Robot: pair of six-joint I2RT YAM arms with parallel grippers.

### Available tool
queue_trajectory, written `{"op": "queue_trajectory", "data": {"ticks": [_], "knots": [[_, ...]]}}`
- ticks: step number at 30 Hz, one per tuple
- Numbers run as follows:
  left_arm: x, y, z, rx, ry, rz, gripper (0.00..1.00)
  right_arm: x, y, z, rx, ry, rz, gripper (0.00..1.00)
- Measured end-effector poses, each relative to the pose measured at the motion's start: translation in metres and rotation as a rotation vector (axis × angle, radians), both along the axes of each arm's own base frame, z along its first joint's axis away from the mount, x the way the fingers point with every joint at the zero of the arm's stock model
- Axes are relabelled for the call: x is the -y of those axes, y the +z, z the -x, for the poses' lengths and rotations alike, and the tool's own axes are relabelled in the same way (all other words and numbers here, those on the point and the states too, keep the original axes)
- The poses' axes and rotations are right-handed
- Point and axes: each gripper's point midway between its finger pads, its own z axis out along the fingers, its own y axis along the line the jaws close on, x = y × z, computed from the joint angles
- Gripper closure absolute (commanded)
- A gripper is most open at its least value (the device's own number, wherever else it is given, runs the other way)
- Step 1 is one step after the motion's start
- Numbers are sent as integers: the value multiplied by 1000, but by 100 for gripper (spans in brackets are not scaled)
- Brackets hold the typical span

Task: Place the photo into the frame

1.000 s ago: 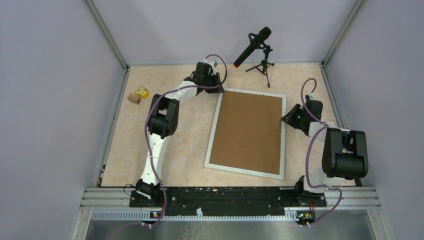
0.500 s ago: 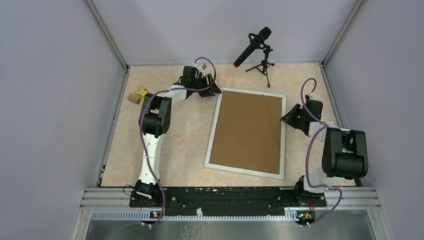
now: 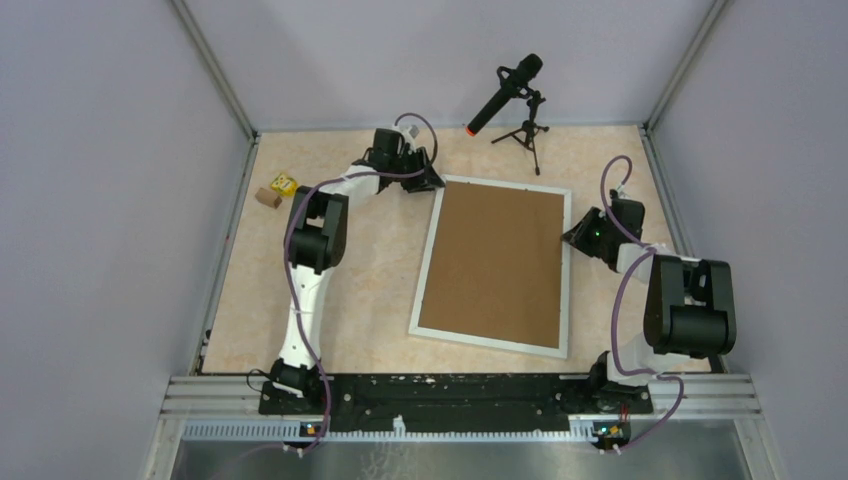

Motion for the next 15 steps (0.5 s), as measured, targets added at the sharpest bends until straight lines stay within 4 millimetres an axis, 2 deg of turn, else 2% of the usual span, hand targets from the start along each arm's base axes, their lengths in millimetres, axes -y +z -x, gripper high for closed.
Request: {"op": "queue_trajectory", "data": {"ticks": [6, 9, 10, 15], "knots": [[4, -2, -5, -5, -2, -9, 58, -1, 0, -2, 1, 3, 2, 98], [3, -2, -5, -3, -1, -15, 47, -1, 0, -2, 1, 3, 2, 98], [4, -1, -5, -2, -5, -13, 46, -1, 0, -2, 1, 4, 2, 98], [2, 0, -6, 20, -22, 47, 52, -1, 0, -2, 1, 6, 5, 98]]}}
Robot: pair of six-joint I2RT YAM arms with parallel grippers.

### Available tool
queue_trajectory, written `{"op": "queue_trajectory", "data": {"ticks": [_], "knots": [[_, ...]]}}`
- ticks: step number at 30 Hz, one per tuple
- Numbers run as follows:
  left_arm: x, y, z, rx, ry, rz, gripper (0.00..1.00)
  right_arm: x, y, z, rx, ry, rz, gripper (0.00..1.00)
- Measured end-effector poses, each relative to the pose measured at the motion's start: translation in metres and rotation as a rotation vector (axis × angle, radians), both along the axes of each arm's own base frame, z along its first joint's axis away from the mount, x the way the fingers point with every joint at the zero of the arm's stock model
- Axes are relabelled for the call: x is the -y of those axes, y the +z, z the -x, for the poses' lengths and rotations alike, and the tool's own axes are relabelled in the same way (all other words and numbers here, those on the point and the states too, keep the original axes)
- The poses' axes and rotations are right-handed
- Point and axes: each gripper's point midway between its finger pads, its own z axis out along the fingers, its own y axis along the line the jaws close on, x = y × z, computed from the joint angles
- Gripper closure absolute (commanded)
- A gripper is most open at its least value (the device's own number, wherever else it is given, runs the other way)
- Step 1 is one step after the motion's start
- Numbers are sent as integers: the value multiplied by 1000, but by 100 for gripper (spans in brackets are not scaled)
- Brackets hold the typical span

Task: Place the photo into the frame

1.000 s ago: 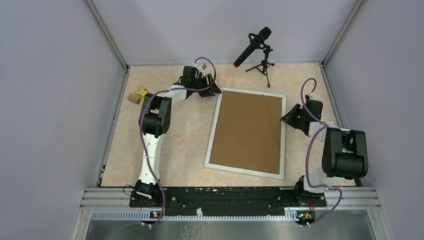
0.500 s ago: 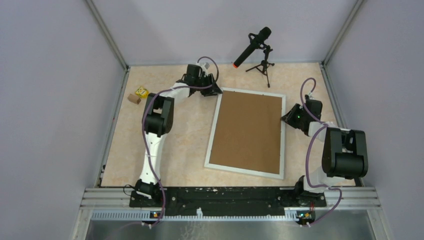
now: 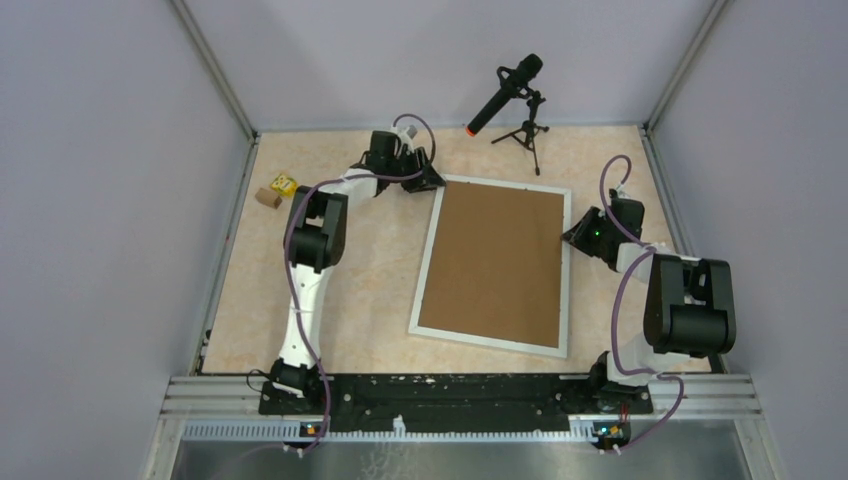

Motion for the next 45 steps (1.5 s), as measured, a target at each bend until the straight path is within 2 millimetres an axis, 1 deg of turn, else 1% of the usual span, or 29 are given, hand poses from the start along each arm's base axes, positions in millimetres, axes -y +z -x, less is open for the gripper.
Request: {"op": "queue_trajectory", "data": {"ticks": [2, 3, 5, 13, 20, 28, 34, 41, 45], "knots": [[-3, 0, 0, -3, -4, 27, 55, 0, 0, 0, 1, 2, 1, 98], [-4, 0, 0, -5, -3, 31, 59, 0, 0, -1, 0, 3, 2, 98], [-6, -1, 0, -7, -2, 28, 61, -1, 0, -2, 2, 6, 1, 98], [-7, -1, 0, -20, 8, 24, 60, -2, 0, -2, 4, 8, 3, 98], [-1, -1, 0, -6, 3, -24, 62, -2, 0, -3, 0, 9, 6, 98], [-1, -1, -1, -4, -3, -66, 62, -2, 1, -3, -1, 14, 14, 98], [2, 0, -7, 6, -6, -119, 62, -3, 1, -5, 0, 13, 23, 99], [4, -1, -11, 15, 0, -181, 59, -3, 1, -5, -1, 9, 34, 99], [9, 0, -19, 42, 6, -209, 58, -2, 2, -6, -4, 7, 39, 99]]}}
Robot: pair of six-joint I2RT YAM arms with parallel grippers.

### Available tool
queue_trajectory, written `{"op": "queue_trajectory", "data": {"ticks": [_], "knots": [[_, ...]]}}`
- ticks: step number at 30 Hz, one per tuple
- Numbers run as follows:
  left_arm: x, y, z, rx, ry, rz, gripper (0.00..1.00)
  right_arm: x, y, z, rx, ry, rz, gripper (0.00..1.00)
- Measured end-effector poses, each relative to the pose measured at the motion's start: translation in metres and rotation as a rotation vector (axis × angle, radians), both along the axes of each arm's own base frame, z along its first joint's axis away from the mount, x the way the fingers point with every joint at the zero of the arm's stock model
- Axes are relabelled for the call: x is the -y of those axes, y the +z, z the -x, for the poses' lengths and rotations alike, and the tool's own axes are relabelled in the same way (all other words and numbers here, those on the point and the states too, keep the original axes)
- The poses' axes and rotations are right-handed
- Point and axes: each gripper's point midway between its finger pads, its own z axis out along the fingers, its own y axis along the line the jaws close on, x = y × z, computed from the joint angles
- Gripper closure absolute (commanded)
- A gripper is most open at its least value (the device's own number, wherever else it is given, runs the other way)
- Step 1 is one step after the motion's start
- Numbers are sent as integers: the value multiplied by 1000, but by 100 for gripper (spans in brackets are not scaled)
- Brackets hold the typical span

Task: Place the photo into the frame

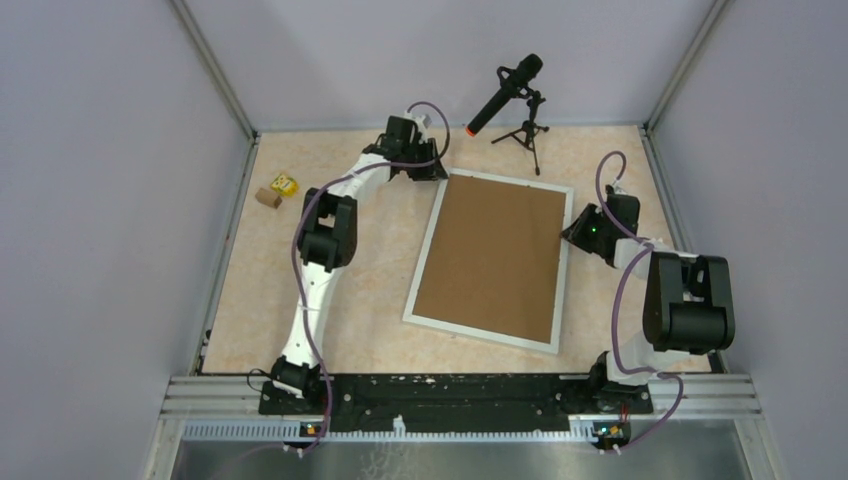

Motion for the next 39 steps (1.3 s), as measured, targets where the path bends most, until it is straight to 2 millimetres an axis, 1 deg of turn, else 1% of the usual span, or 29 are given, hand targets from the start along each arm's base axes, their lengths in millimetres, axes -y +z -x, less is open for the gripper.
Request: {"op": "queue_trajectory", "data": {"ticks": [9, 14, 16, 19, 23, 32, 37, 39], "knots": [[5, 0, -8, 39, 10, -75, 56, 0, 0, -2, -3, 1, 15, 99], [5, 0, -9, 61, 5, -139, 52, 0, 1, -3, -10, 5, 27, 99], [7, -3, -8, 65, -3, -163, 50, 0, 0, -3, -11, 5, 30, 99], [9, -2, -13, 93, -5, -182, 49, 1, 1, -4, -10, 6, 40, 99], [9, -2, -14, 106, -4, -210, 49, 1, 1, -5, -11, 8, 45, 99], [7, -2, -16, 127, 6, -298, 46, 0, 1, -6, -18, 13, 68, 99], [12, 0, -28, 208, 13, -368, 45, -1, 2, -10, -12, 16, 84, 100], [14, 1, -30, 247, 8, -412, 47, -2, 3, -11, -12, 21, 90, 100]]}}
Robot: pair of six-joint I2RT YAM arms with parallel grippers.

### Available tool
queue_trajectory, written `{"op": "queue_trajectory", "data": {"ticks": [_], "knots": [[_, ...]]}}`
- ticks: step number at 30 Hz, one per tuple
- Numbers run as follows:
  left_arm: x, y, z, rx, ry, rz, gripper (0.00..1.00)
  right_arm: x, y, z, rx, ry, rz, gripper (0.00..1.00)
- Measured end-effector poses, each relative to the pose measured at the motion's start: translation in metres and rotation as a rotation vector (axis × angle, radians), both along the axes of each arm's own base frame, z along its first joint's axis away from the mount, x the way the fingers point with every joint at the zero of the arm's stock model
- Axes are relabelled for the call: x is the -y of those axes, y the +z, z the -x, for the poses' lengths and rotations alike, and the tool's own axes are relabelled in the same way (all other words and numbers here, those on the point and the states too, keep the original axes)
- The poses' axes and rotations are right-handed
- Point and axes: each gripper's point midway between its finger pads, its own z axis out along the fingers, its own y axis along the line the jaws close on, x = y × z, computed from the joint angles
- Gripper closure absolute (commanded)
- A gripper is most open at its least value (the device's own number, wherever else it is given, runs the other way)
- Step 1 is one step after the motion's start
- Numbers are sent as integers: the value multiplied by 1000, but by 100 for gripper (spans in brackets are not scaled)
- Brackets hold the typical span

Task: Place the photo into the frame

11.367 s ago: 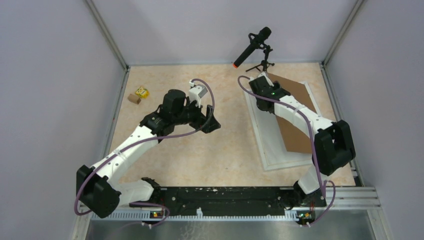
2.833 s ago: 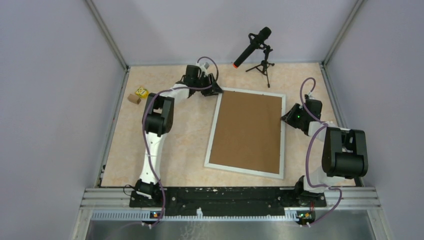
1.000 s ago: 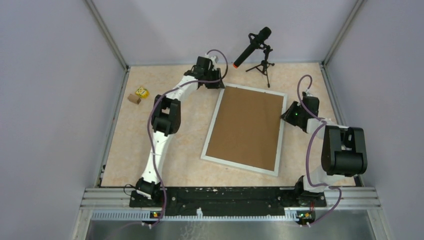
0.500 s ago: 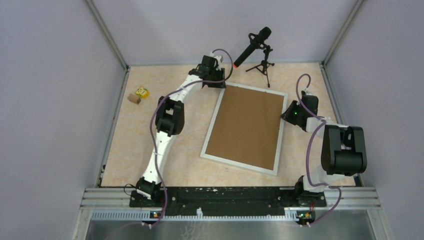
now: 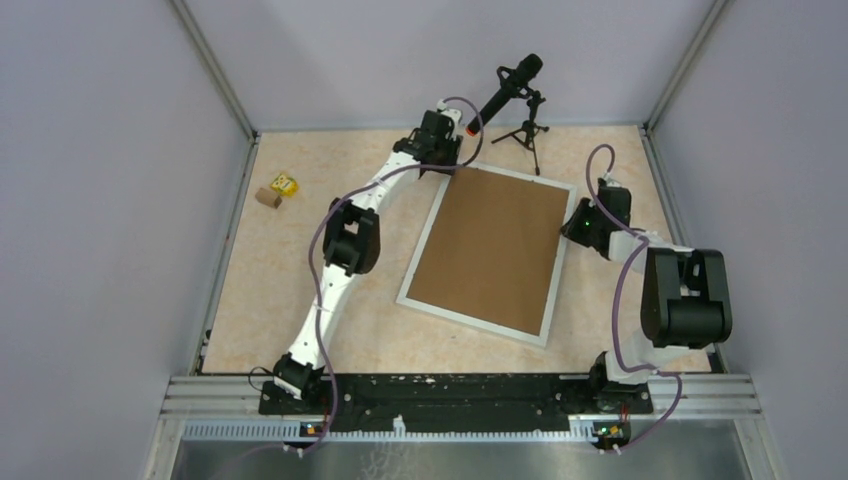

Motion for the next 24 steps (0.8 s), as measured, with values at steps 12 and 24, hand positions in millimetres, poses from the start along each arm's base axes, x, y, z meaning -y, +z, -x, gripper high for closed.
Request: {"op": "queue_trajectory", "data": {"ticks": [12, 24], "knots": [[6, 4, -4, 149, -87, -217, 43, -3, 2, -3, -9, 25, 81, 100], [-5, -10, 84, -208, -139, 263, 50, -4, 2, -3, -6, 35, 81, 100]]}}
